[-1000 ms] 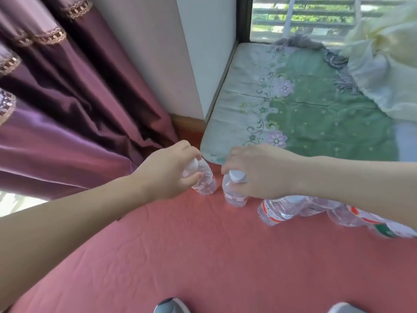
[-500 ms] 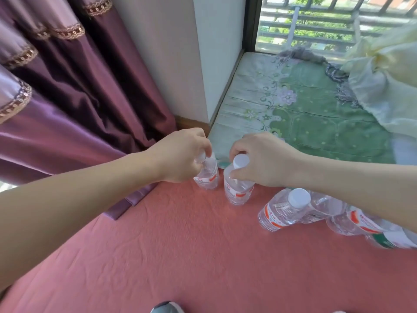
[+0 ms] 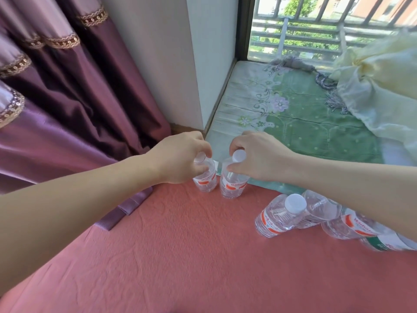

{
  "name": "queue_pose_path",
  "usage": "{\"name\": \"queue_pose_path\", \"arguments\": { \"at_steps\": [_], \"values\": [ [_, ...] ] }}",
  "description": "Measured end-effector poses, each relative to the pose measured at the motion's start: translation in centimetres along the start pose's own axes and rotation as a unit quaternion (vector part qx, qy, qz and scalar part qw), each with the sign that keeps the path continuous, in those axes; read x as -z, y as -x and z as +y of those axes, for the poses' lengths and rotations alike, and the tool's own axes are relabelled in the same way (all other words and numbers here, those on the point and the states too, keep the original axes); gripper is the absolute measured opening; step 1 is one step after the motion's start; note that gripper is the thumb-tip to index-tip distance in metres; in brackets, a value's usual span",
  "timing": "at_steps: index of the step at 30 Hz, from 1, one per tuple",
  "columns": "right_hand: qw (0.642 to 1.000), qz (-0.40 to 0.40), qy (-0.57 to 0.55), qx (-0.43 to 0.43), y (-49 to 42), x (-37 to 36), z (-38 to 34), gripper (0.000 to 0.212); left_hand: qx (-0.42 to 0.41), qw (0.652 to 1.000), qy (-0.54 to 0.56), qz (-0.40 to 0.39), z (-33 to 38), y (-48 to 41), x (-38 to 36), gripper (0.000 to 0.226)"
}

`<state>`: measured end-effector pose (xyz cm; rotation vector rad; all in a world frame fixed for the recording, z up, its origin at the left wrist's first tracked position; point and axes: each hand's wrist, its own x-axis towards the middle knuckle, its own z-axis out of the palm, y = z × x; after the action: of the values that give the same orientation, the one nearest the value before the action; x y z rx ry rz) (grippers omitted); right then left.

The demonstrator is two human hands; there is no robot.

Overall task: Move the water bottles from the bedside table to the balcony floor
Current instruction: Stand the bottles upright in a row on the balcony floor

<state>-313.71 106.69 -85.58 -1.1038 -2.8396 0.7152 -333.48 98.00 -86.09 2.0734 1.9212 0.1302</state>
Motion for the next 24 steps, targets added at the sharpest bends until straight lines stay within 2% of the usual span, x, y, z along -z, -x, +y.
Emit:
{"name": "queue_pose_path", "arguments": {
  "at_steps": [3, 6, 8, 11, 14, 19, 24],
  "values": [
    [0.998, -0.051, 0.006, 0.044, 0.3, 0.3, 0.0, 0.032, 0.041, 0.999, -0.006, 0.032, -0.3, -0.2, -0.4, 0.029],
    [0.995, -0.073, 0.017, 0.060, 0.4, 0.6, 0.0, 0.038, 0.062, 0.997, -0.002, 0.036, -0.6, -0.4, -0.5, 0.027],
    [0.996, -0.069, 0.025, 0.054, 0.3, 0.8, 0.0, 0.038, 0.062, 0.997, -0.001, 0.035, -0.6, -0.5, -0.4, 0.023],
    [0.997, -0.045, 0.032, 0.046, -0.2, 1.2, 0.1, 0.028, 0.048, 0.998, -0.002, 0.028, -0.5, -0.5, 0.5, 0.017],
    [0.999, -0.020, 0.032, 0.037, -0.5, 1.3, 0.0, 0.020, 0.031, 0.999, 0.009, 0.007, -0.5, -0.5, 1.1, 0.029],
    [0.998, -0.005, 0.051, 0.034, -0.6, 0.6, 0.1, 0.027, 0.007, 1.000, 0.009, -0.010, -0.4, -0.7, 1.0, 0.037],
    [0.997, -0.009, 0.054, 0.047, -0.5, 0.0, 0.2, 0.027, 0.038, 0.999, -0.010, 0.022, 0.0, -1.0, 0.6, 0.025]
  ]
}}
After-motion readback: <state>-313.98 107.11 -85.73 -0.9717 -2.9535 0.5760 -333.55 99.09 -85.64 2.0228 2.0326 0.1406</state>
